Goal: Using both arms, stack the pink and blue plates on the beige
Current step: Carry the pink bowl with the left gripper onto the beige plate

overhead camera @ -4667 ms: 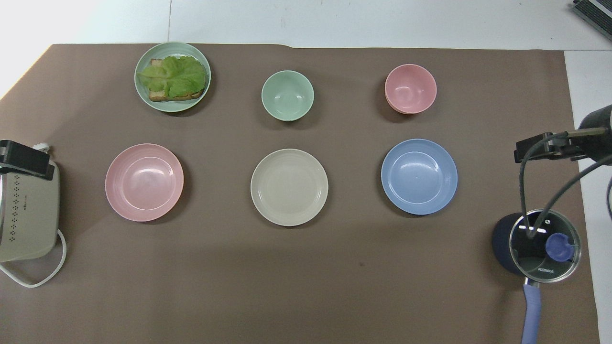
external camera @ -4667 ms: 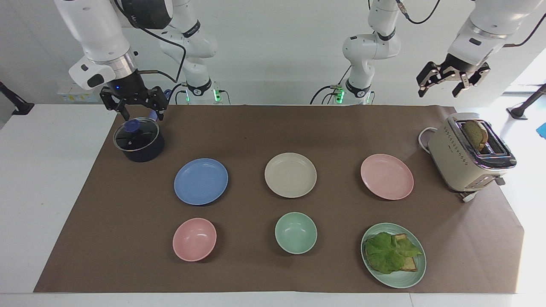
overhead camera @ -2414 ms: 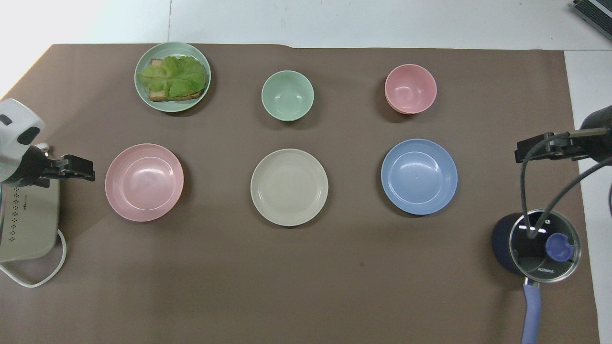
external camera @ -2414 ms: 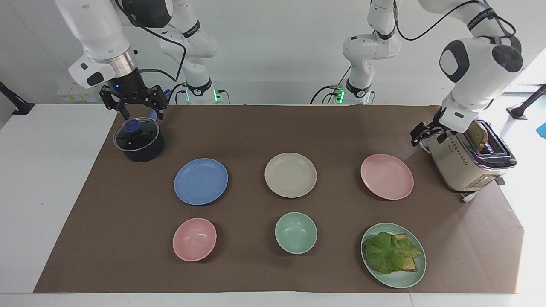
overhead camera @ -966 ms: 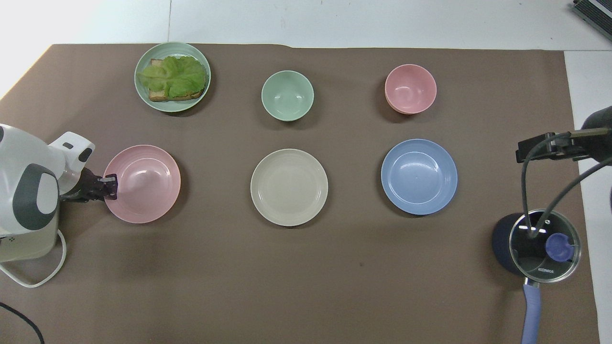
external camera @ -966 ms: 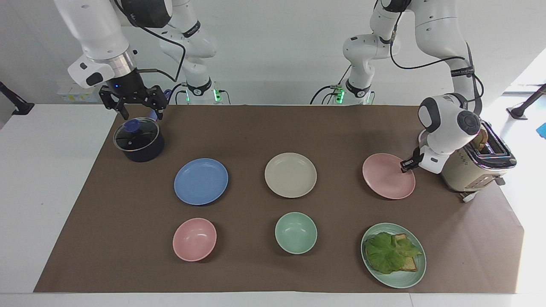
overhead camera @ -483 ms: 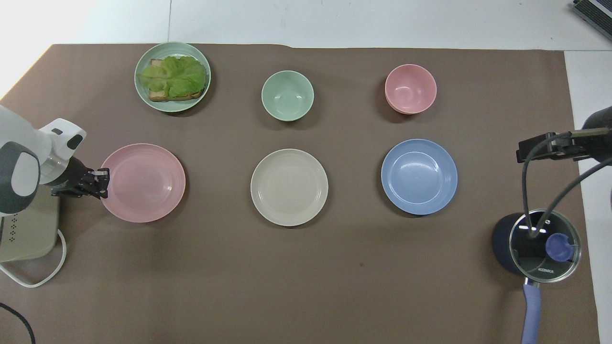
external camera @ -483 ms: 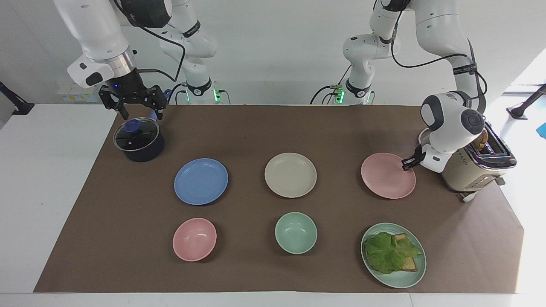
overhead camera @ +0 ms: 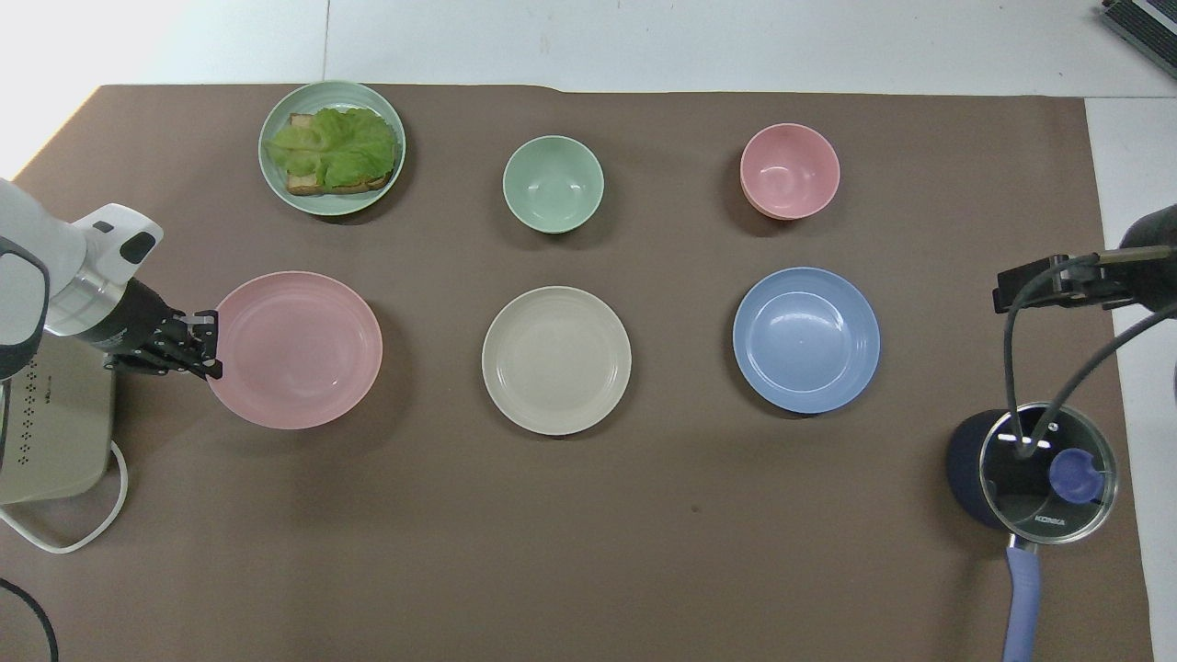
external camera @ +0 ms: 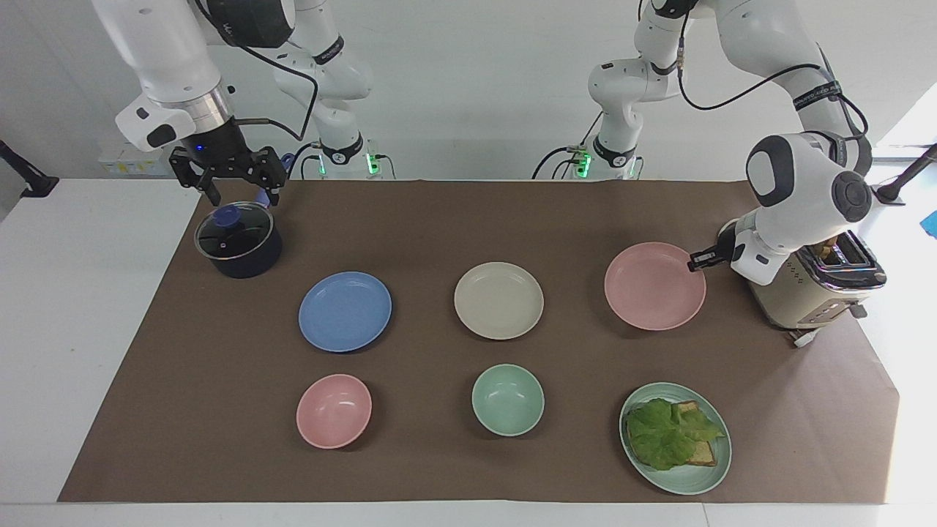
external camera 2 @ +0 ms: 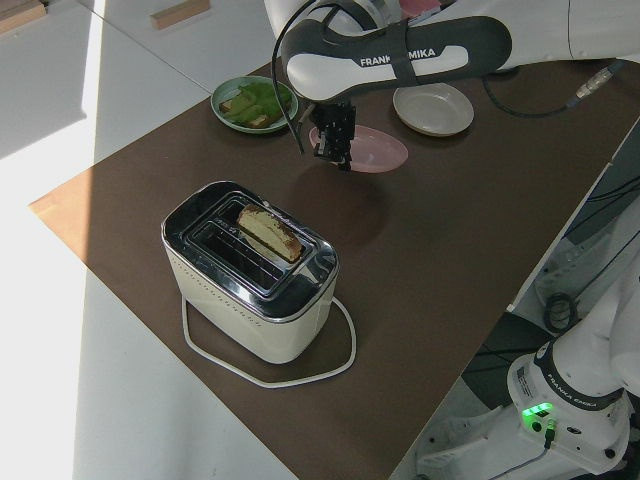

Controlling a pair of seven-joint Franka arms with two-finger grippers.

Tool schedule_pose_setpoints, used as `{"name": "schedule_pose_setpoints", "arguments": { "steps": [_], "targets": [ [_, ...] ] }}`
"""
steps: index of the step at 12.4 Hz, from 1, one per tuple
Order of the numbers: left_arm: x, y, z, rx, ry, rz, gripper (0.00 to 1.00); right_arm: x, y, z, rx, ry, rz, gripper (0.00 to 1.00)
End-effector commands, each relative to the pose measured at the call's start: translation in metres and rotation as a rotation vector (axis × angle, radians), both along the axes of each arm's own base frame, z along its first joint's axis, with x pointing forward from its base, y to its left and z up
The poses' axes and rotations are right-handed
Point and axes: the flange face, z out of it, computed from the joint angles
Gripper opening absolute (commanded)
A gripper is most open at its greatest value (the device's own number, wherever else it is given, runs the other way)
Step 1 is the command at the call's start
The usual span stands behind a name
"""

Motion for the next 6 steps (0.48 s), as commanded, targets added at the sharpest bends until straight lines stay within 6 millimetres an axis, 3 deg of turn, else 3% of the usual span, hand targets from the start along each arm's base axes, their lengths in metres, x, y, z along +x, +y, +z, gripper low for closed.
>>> {"name": "schedule_pose_setpoints", "arguments": {
  "steps": [1,4,6],
  "targets": [
    [-0.007,-0.071,0.013,0.01,0.029,0.028,0.0,-0.006,-0.004,0.002,0.013,0.005,0.017,1.0],
    [-0.024,-0.167,0.015,0.016,-0.002,0.064,0.0,-0.006,-0.004,0.002,0.013,0.005,0.017,1.0],
    [-0.04,-0.212,0.007,0.001,-0.041,0.079,0.0,-0.006,-0.004,0.002,0.013,0.005,0.017,1.0]
  ]
}}
